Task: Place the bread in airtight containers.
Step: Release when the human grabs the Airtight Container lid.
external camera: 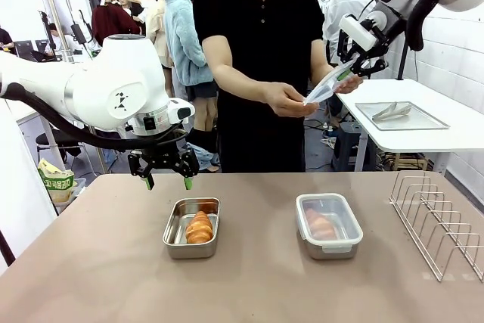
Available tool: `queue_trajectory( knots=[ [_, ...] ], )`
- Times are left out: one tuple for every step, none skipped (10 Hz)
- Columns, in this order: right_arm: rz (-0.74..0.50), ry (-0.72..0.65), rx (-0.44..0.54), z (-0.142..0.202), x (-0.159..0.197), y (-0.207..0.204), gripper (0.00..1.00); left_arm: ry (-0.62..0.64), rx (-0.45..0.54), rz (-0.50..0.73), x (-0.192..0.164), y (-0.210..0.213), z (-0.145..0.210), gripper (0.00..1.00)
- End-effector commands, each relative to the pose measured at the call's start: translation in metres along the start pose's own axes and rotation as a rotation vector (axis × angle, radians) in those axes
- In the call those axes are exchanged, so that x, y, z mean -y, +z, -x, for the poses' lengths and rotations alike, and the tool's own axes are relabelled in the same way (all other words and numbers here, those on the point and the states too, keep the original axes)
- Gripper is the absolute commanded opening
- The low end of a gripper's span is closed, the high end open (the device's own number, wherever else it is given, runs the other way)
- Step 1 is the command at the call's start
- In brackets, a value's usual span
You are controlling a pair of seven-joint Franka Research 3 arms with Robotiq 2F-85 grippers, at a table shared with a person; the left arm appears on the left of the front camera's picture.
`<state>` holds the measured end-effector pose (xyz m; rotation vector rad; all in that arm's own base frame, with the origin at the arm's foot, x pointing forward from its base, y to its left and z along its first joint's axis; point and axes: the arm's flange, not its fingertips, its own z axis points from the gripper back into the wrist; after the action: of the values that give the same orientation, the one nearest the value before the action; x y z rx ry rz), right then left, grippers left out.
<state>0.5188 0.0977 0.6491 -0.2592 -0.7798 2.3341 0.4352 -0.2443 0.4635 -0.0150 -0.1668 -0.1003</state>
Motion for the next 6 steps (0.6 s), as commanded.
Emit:
queue_trajectory(
  knots=[
    [-0.005, 0.001, 0.000, -0.0006, -0.0004, 0.0013, 0.00, 0.005, 0.002, 0.002, -0.0003, 0.0011, -0.0003, 1.00],
    [0.002, -0.005, -0.009, -0.0011, -0.0009, 0.0027, 0.18, 0.005, 0.002, 0.002, -0.0003, 0.0011, -0.0003, 1.00],
    [0.005, -0.005, -0.016, -0.0022, -0.0012, 0.0035, 0.37, 0.005, 0.002, 0.002, -0.0003, 0.0011, -0.0003, 1.00],
    [-0.004, -0.013, -0.017, -0.0020, -0.0011, 0.0028, 0.56, 0.005, 0.002, 0.002, -0.0003, 0.0011, -0.0003, 1.00],
    [-0.008, -0.025, -0.022, -0.0011, -0.0003, 0.0025, 0.75, 0.005, 0.002, 0.002, -0.0003, 0.0011, -0.0003, 1.00],
    [-0.012, -0.030, -0.035, -0.0010, -0.0004, 0.0034, 0.93, 0.005, 0.002, 0.002, -0.0003, 0.0011, -0.0003, 1.00]
  ],
)
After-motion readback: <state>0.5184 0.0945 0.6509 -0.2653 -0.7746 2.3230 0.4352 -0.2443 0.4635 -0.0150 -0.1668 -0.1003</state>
